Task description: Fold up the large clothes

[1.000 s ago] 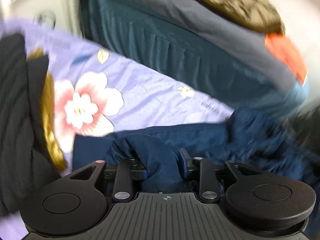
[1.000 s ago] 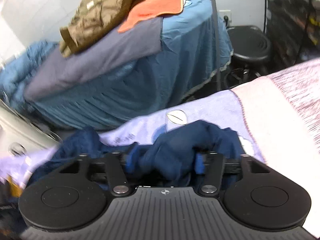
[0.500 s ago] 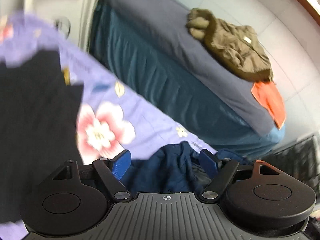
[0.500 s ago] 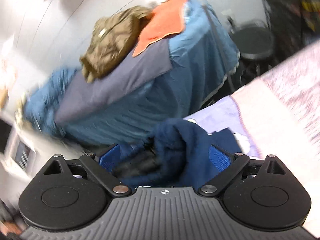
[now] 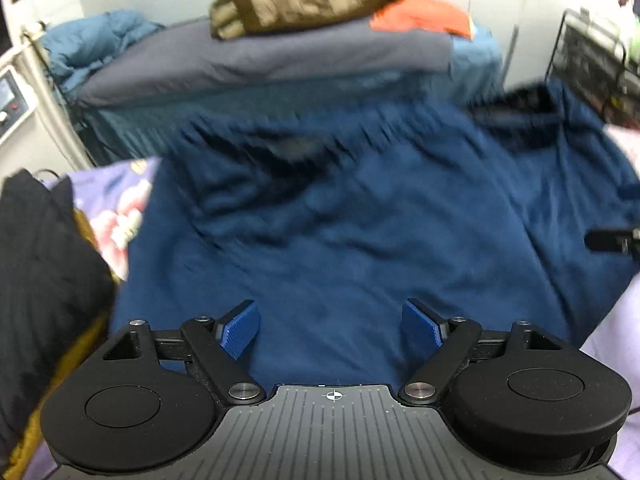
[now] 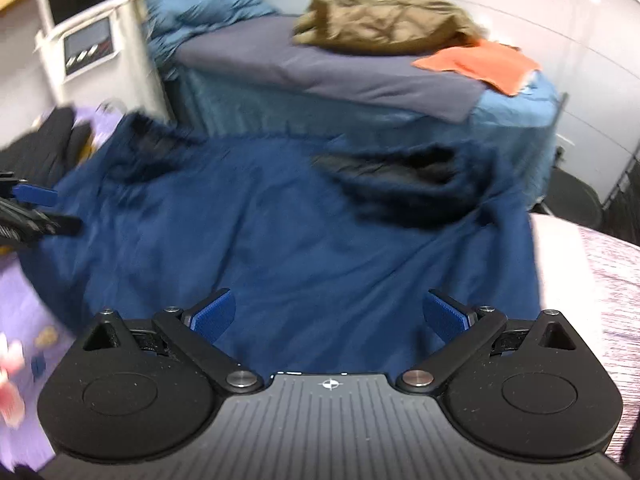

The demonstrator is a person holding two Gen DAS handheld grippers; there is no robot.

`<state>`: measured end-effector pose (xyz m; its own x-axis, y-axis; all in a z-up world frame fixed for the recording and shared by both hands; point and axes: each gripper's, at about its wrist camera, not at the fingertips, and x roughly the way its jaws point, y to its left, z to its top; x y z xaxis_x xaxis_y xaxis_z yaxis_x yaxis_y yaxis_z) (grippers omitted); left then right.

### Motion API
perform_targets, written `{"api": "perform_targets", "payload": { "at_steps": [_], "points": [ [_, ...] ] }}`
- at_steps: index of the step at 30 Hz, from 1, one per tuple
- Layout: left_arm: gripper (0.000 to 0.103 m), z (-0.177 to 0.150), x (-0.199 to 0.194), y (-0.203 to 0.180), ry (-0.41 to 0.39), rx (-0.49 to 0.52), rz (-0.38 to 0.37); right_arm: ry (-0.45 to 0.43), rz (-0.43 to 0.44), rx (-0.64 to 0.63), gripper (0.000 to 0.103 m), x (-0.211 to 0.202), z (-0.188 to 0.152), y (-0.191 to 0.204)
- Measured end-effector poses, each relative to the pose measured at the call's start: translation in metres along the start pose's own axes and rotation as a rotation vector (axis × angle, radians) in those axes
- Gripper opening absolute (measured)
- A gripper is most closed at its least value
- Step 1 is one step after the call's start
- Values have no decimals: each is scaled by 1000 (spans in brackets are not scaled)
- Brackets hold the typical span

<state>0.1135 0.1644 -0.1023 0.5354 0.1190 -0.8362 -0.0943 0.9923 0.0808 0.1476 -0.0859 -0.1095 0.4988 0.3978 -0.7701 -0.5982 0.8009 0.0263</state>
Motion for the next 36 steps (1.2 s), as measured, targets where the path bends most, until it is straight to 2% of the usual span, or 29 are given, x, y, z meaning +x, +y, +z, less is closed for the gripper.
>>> {"api": "perform_targets", "payload": {
  "at_steps": [5,9,14,18,21,23,28,36],
  "points": [
    [103,12,39,13,16,-1,42,55,-25,0,100,33,3,-6],
    [103,43,69,25,9,24,102,117,-58,-41,100,72,14,-14],
    [103,97,104,57,15,-53,177,119,-99,-29,100,115,52,-33],
    [103,126,128,76,40,-114,185,120,-145,-32,100,141,90,-49],
    [103,134,142,79,47,-97,194,163,-135,8,100,162,103,-63],
    [103,136,150,80,64,-105,194,163,-143,21,100,171,105,-65],
    [103,140,166,82,101,-107,204,152,-165,147,103,184,105,-71],
    [103,139,170,79,122,-101,210,161,-212,110,103,202,105,-66]
  ]
}}
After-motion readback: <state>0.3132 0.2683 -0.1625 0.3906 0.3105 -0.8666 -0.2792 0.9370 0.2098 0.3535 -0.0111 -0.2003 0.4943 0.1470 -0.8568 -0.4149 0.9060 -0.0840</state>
